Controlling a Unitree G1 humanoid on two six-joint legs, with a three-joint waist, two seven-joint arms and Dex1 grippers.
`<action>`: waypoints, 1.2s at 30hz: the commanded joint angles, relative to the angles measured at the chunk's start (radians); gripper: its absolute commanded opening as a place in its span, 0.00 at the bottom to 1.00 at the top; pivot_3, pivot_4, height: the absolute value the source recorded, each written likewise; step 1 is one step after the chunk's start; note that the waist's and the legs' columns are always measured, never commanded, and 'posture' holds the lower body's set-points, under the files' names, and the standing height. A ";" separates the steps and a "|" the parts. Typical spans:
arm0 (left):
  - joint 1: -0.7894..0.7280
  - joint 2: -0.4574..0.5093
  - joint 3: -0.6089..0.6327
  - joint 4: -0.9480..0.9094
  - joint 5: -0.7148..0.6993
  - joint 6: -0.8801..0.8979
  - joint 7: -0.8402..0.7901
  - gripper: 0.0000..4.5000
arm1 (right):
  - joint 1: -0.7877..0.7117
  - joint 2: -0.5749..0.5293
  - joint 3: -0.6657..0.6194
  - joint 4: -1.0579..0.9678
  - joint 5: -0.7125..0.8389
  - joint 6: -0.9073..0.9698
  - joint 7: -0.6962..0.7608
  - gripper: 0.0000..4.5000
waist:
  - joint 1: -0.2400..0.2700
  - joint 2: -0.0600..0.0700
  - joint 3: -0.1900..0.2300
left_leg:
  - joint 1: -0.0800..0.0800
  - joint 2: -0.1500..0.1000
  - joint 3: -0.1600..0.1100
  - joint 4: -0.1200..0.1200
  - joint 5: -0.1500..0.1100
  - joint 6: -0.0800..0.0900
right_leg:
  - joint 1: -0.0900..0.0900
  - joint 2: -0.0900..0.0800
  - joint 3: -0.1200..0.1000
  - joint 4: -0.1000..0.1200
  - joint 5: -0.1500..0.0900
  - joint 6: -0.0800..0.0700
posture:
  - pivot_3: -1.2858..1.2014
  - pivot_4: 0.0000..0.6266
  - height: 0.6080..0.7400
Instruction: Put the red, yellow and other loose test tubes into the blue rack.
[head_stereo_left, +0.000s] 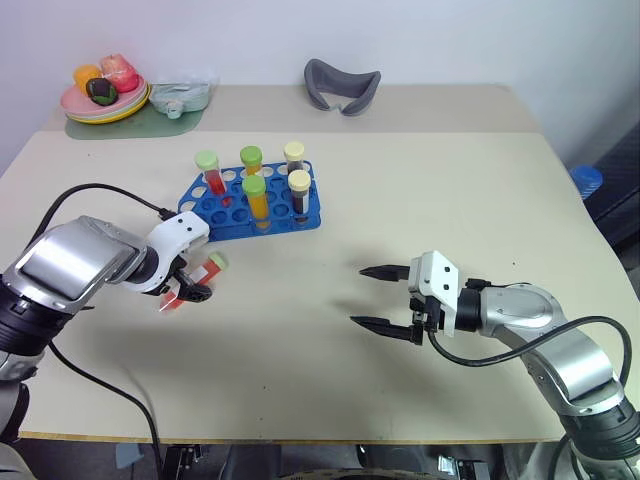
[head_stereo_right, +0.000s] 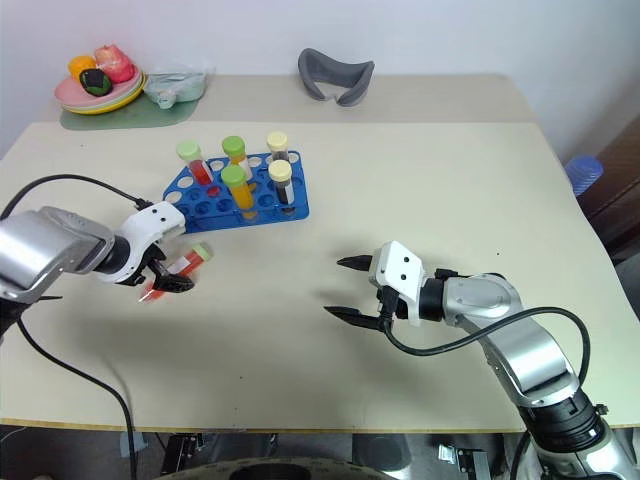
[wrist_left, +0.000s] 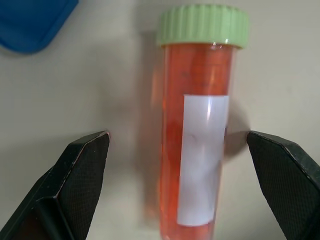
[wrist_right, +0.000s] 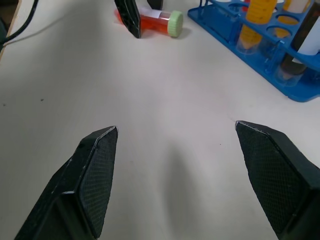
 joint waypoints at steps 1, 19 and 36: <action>-0.036 -0.029 -0.018 0.055 0.052 -0.026 -0.028 0.99 | 0.004 0.013 0.000 -0.042 0.013 -0.004 -0.009 0.86 | -0.002 0.000 0.000 | 0.000 0.000 0.000 0.000 0.000 0.000 | 0.000 0.000 0.000 0.000 0.000 0.000 | 0.52 0.24 1.00; -0.019 -0.044 -0.028 0.076 0.178 -0.055 -0.126 0.38 | 0.006 0.023 0.007 -0.051 0.016 0.003 -0.029 0.86 | -0.009 0.001 -0.001 | 0.002 0.000 0.000 0.001 0.000 0.000 | 0.001 0.000 0.000 0.003 0.000 0.000 | 0.52 0.24 1.00; 0.273 0.088 0.353 -0.145 0.060 0.044 -0.089 0.38 | -0.011 0.030 0.016 -0.054 0.030 0.014 -0.020 0.86 | -0.006 0.000 0.000 | 0.000 0.000 0.000 0.000 0.000 0.000 | 0.000 0.000 0.000 0.001 0.000 0.000 | 0.52 0.24 1.00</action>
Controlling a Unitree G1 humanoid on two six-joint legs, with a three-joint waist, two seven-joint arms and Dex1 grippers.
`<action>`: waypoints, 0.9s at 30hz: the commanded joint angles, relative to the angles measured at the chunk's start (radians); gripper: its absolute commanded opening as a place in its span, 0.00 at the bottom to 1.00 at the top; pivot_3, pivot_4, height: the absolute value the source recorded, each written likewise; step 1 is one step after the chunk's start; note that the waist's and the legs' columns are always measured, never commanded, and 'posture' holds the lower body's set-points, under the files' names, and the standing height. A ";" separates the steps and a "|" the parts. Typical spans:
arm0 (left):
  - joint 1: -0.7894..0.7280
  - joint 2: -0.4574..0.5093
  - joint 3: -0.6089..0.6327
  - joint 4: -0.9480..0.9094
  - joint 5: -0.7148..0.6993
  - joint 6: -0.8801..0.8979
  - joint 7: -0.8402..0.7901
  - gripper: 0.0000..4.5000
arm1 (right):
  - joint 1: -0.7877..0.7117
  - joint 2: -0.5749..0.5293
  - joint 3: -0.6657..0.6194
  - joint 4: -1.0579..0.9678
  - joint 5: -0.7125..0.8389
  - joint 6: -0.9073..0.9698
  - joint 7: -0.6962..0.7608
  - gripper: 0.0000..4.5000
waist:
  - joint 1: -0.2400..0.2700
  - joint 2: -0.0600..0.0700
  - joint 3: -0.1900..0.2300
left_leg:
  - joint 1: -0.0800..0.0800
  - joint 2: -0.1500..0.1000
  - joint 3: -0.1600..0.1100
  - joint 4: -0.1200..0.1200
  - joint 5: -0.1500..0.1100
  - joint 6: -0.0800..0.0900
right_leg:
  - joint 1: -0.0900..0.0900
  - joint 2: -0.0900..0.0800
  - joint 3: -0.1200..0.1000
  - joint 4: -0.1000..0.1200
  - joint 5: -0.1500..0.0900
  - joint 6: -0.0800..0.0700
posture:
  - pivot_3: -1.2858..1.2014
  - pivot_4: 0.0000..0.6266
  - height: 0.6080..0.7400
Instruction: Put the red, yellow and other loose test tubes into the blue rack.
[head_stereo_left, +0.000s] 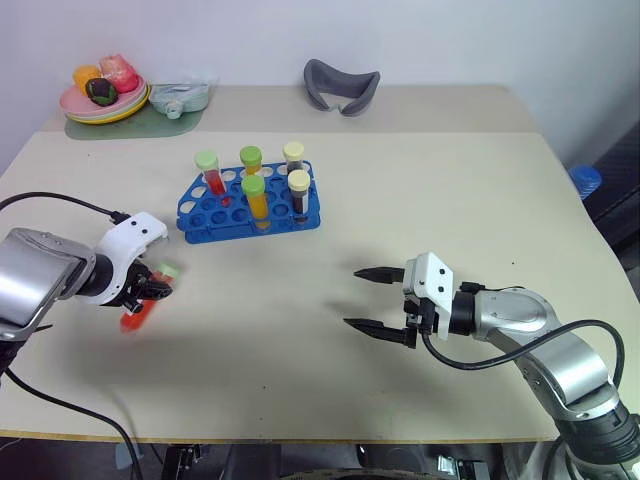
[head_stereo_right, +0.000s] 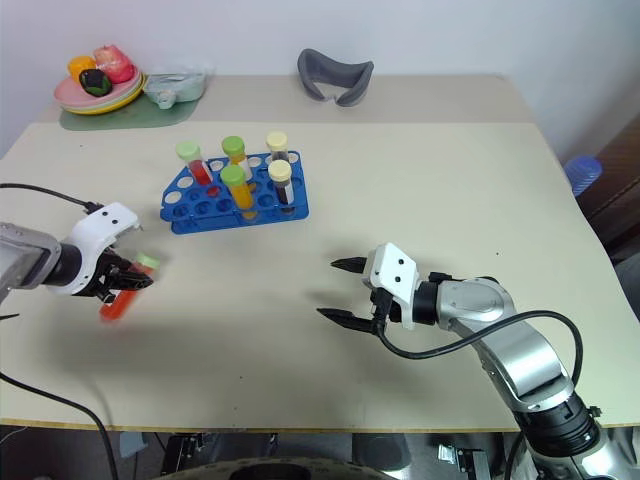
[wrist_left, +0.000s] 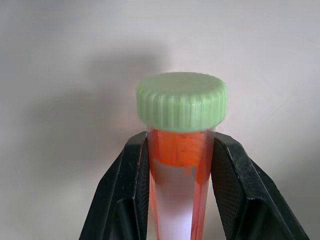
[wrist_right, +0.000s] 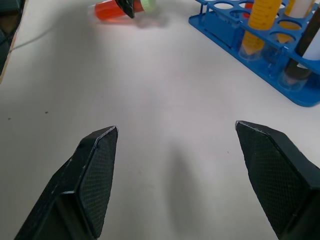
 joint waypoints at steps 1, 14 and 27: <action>0.005 -0.002 0.030 -0.023 -0.002 0.000 0.023 0.38 | -0.020 0.010 0.001 -0.021 0.013 -0.014 0.009 0.86 | 0.000 0.000 0.000 | 0.000 0.000 0.000 0.000 0.000 0.000 | 0.000 0.000 0.000 0.000 0.000 0.000 | 0.52 0.24 1.00; -0.041 -0.026 -0.062 -0.009 0.010 -0.011 0.055 0.18 | -0.040 0.013 -0.008 -0.017 0.018 0.001 0.004 0.86 | -0.002 0.000 0.000 | 0.000 0.000 0.000 0.000 0.000 0.000 | -0.001 0.000 0.000 0.000 0.000 0.000 | 0.52 0.24 1.00; -0.099 -0.136 0.342 0.001 0.010 -0.199 0.173 0.18 | -0.030 0.004 -0.021 -0.042 0.031 0.020 -0.012 0.86 | 0.001 -0.001 0.001 | 0.000 0.000 0.000 0.000 0.000 0.000 | -0.001 0.000 0.000 0.000 0.000 0.000 | 0.52 0.24 1.00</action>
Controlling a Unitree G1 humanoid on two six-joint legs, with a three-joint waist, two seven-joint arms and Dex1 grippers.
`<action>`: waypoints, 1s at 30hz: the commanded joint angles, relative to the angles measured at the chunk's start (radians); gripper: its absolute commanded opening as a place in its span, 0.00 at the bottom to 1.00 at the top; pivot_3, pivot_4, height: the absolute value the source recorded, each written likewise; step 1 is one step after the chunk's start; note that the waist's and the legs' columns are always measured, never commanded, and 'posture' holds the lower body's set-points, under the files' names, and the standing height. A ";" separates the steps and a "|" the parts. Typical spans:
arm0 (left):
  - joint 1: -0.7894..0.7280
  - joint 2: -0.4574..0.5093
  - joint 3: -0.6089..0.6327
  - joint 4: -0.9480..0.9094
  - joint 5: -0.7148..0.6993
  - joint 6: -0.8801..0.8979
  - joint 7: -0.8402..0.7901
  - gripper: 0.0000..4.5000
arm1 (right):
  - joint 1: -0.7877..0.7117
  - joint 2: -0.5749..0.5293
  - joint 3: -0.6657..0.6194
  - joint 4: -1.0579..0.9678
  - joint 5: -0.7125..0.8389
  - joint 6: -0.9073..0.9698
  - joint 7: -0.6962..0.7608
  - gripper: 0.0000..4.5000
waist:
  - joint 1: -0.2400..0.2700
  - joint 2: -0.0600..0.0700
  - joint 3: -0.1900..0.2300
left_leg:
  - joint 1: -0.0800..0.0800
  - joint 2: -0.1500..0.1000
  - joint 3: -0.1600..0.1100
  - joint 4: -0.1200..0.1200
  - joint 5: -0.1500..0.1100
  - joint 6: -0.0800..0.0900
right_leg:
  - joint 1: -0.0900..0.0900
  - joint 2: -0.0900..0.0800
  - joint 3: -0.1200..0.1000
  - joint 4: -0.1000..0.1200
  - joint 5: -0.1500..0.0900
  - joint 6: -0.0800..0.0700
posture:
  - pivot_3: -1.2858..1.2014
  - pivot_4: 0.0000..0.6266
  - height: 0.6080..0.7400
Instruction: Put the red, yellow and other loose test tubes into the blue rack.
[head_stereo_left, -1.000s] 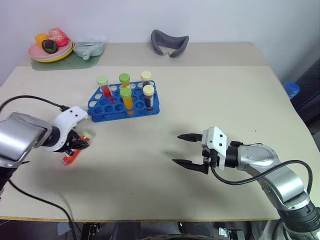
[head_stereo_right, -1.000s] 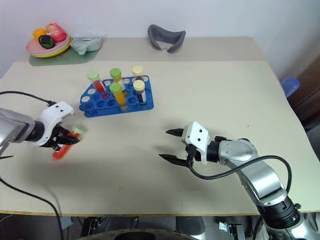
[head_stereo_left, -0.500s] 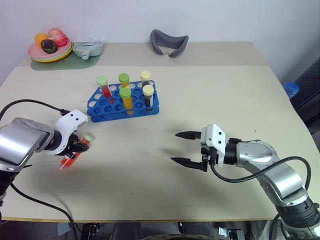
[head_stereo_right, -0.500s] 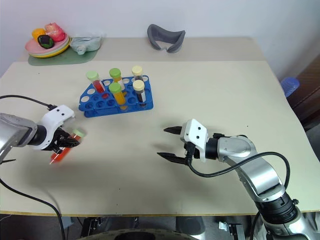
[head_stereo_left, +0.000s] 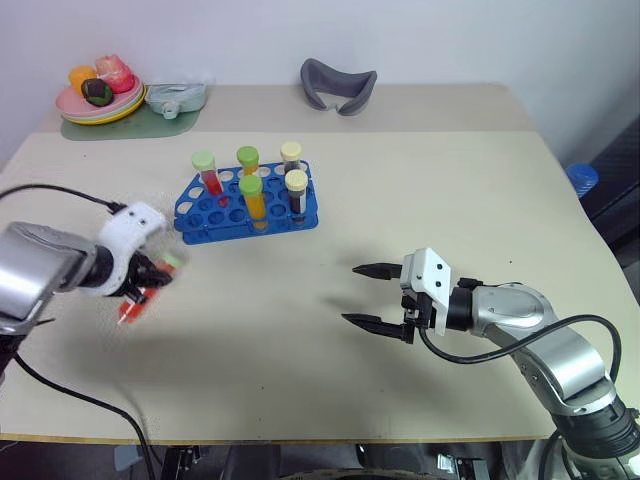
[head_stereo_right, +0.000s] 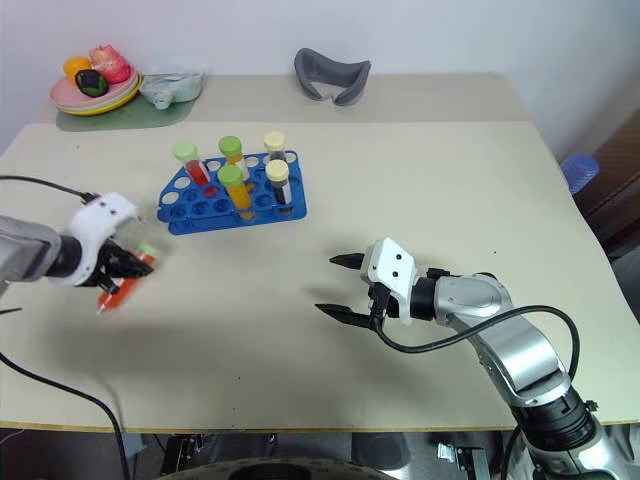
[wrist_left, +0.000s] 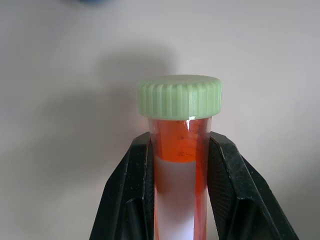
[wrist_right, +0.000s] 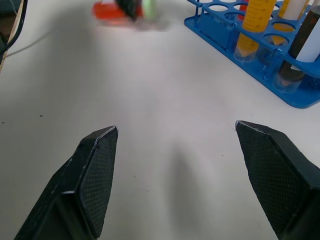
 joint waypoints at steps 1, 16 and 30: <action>-0.040 -0.121 0.292 -0.045 0.030 -0.212 0.133 0.18 | -0.002 -0.002 -0.028 -0.047 0.029 0.001 0.002 0.86 | 0.004 -0.001 0.000 | 0.000 0.000 0.000 0.000 0.000 0.000 | 0.000 0.000 0.000 0.000 0.000 0.000 | 0.52 0.24 1.00; 0.145 -0.789 0.310 0.043 0.203 -1.138 0.452 0.18 | -0.095 0.071 -0.010 0.009 0.011 -0.004 -0.042 0.86 | 0.007 -0.002 -0.002 | -0.002 0.000 0.000 0.006 0.000 0.000 | 0.001 -0.001 0.000 0.000 0.001 0.000 | 0.52 0.24 1.00; 0.194 -0.835 0.233 0.233 0.260 -1.414 0.454 0.18 | -0.063 0.067 -0.024 -0.025 0.014 0.006 -0.066 0.86 | 0.000 -0.002 -0.002 | -0.001 0.000 0.000 0.006 0.000 0.001 | 0.002 -0.001 0.000 0.002 0.001 0.000 | 0.52 0.24 1.00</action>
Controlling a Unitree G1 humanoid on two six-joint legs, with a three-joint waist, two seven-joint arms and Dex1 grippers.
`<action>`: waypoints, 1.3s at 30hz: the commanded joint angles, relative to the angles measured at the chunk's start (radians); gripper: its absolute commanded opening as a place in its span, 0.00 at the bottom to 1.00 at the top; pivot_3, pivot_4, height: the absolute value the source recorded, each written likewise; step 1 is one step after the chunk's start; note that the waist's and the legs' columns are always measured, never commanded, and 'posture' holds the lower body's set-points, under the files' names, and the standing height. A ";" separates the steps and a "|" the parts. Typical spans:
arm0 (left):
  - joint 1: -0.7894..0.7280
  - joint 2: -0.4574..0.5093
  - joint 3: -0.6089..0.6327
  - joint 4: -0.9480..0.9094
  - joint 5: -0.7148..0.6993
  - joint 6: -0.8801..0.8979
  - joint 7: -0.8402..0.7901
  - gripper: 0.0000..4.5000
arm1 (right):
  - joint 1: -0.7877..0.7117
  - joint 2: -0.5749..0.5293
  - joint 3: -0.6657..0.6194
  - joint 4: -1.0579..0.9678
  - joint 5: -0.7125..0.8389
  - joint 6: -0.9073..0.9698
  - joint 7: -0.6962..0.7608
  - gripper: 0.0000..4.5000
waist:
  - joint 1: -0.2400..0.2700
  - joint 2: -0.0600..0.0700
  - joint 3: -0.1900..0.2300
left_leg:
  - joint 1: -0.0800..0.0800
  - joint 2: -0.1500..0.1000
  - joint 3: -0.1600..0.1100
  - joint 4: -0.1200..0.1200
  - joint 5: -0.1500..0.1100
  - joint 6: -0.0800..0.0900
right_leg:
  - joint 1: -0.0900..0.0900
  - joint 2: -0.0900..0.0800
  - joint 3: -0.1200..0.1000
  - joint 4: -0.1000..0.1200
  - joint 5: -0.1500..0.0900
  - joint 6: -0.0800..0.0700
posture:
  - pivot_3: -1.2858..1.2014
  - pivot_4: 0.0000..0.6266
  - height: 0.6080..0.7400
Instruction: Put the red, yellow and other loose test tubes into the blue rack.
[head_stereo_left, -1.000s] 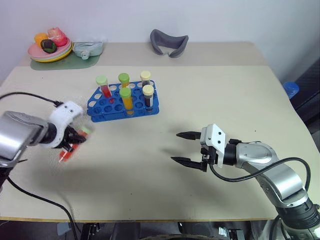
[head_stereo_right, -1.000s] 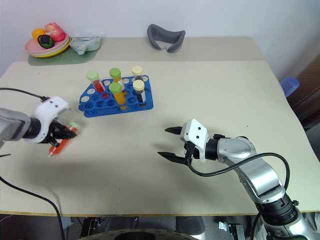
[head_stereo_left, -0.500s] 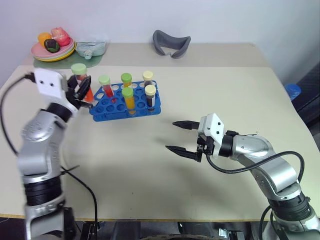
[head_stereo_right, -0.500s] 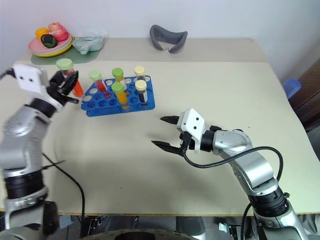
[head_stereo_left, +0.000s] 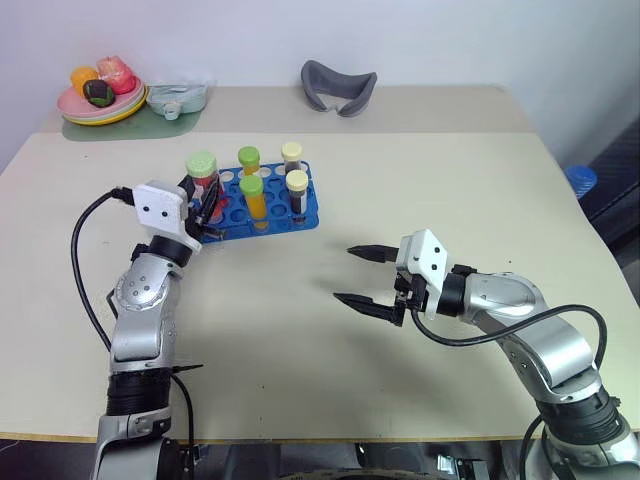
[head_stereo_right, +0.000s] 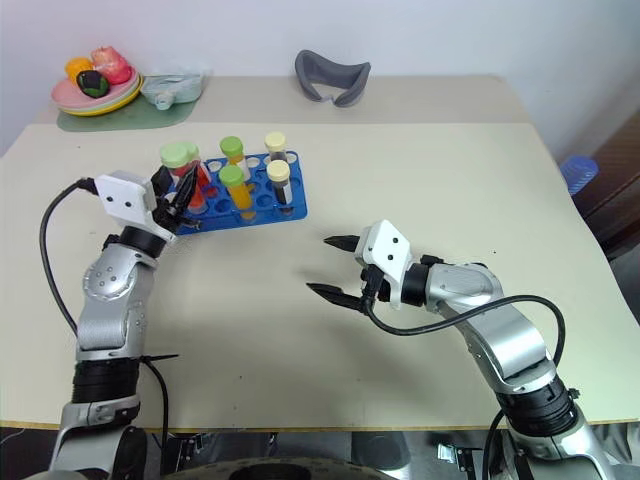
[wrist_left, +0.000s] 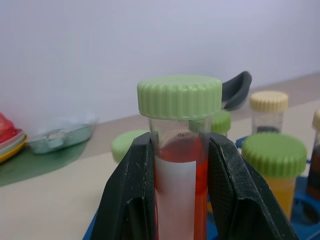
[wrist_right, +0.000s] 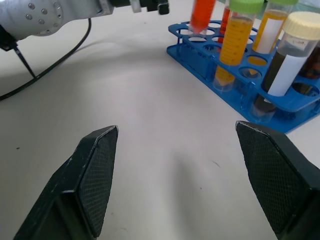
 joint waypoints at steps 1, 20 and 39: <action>-0.011 0.007 0.005 0.021 0.003 -0.054 0.005 0.18 | 0.001 -0.002 -0.022 -0.050 0.015 -0.003 -0.006 0.86 | 0.000 0.000 0.000 | 0.000 0.000 0.000 0.000 0.000 0.000 | 0.000 0.000 0.000 0.000 0.000 0.000 | 0.52 0.24 1.00; -0.016 -0.046 -0.014 0.090 -0.031 -0.098 0.001 0.18 | -0.008 0.008 -0.013 -0.041 0.013 -0.006 -0.008 0.86 | 0.001 0.000 0.000 | 0.000 0.000 0.000 0.000 0.000 0.000 | 0.001 0.000 0.000 0.000 0.000 0.000 | 0.52 0.24 1.00; 0.205 0.144 0.179 -0.225 -0.266 0.173 -0.077 0.90 | -0.006 -0.041 -0.110 0.018 0.028 -0.016 0.029 0.86 | -0.001 0.001 0.000 | 0.001 0.000 0.000 -0.002 0.000 0.000 | 0.001 0.000 0.000 -0.001 0.000 0.000 | 0.52 0.24 1.00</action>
